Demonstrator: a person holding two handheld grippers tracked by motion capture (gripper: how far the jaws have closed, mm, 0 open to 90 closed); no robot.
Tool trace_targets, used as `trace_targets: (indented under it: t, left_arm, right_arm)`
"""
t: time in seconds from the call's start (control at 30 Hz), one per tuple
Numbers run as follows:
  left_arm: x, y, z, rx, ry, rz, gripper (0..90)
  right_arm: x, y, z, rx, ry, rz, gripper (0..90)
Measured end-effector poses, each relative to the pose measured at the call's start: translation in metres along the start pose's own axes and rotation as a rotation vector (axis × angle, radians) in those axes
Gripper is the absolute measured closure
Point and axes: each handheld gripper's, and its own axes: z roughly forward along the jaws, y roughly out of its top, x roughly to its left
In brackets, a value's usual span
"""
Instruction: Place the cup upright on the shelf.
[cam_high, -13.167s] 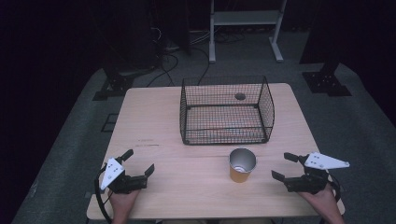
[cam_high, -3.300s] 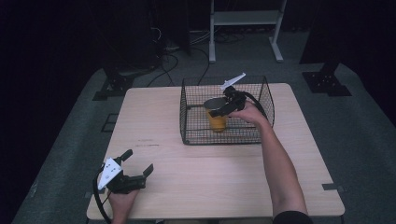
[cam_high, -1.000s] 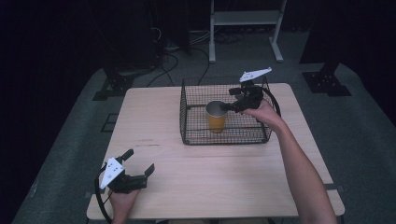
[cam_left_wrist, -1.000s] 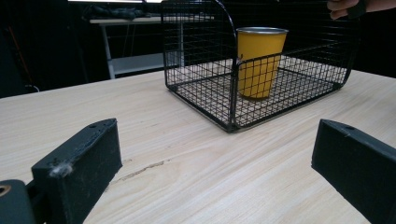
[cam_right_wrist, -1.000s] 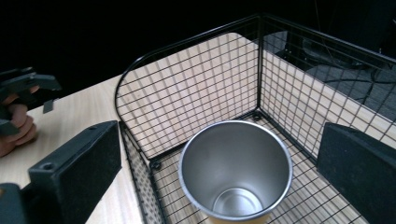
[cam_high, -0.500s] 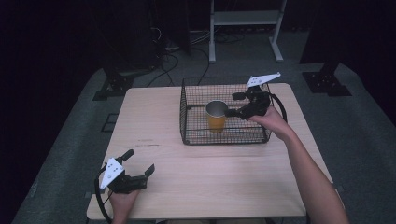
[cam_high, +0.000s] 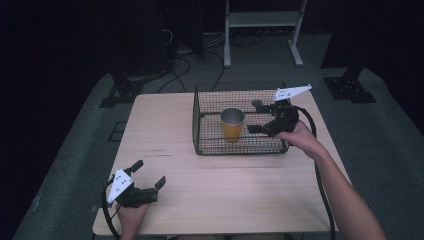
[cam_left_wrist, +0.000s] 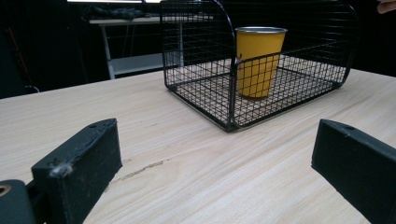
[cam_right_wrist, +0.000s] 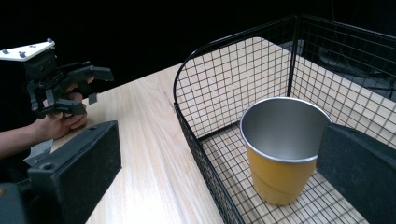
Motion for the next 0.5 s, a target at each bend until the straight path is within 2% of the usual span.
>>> trace_targets:
  t: [0.5]
  left_arm:
    - [0.000,0.000,0.000,0.000,0.002,0.002,0.8]
  right_arm:
    - [0.016,-0.025,-0.021,-0.011,0.007,0.000,0.0]
